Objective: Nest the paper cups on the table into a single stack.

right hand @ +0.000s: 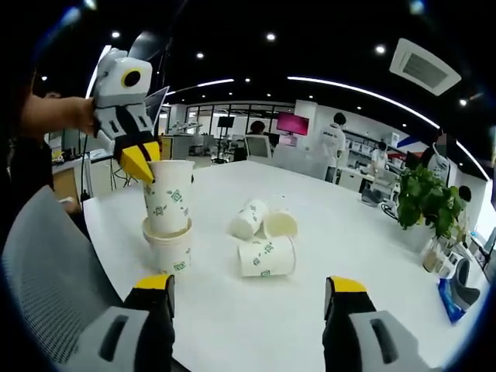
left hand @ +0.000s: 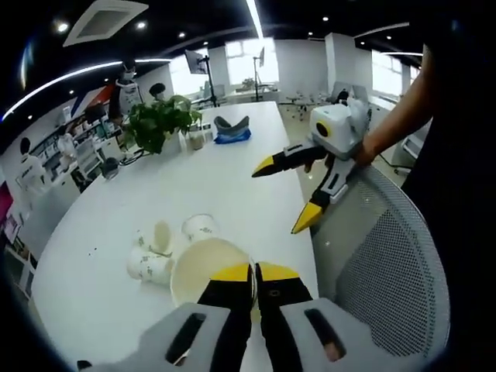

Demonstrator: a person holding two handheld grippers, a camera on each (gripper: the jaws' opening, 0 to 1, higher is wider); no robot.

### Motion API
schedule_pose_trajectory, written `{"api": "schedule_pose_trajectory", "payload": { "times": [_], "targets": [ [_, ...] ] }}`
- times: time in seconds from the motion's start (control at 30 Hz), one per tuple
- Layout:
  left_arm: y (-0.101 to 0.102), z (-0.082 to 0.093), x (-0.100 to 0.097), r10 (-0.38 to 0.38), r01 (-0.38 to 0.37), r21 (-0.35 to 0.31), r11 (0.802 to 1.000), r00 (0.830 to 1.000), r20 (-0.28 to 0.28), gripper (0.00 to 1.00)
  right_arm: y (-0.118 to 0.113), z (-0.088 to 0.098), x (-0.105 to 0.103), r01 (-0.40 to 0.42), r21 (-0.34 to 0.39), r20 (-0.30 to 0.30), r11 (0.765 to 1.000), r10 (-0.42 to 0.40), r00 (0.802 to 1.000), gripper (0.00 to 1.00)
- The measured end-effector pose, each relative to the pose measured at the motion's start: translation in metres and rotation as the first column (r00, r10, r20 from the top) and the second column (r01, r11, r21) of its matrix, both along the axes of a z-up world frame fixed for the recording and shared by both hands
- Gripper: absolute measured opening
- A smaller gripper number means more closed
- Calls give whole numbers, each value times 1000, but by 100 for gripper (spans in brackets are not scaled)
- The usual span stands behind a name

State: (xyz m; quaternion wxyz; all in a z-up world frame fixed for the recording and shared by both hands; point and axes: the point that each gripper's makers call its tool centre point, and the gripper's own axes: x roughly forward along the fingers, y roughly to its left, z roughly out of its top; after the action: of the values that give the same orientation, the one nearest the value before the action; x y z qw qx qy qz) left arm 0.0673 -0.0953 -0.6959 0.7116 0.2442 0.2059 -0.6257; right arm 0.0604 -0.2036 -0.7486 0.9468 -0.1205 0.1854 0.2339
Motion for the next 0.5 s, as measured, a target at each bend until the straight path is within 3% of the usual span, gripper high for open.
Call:
{"api": "schedule_pose_trajectory", "payload": {
  "times": [0.1,0.3,0.37,0.5],
  "targets": [
    [4,-14,6,8,-8,16,1000,1000,-11,0,0,0,0,2,2,0,1000,-2,1000,80],
    [-4,-22,-3,19,-18,23,1000,999,-43,0,-3,-1,1,6,4,1,1000,-6,1000,80],
    [3,-35,8,27,-25,25,999,998,-56,0,-3,-1,1,7,5,1,1000,-7,1000,80],
    [-3,-34,0,35,-33,25,999,997,-71,0,-3,-1,1,8,6,2,1000,-8,1000,80]
  ]
}}
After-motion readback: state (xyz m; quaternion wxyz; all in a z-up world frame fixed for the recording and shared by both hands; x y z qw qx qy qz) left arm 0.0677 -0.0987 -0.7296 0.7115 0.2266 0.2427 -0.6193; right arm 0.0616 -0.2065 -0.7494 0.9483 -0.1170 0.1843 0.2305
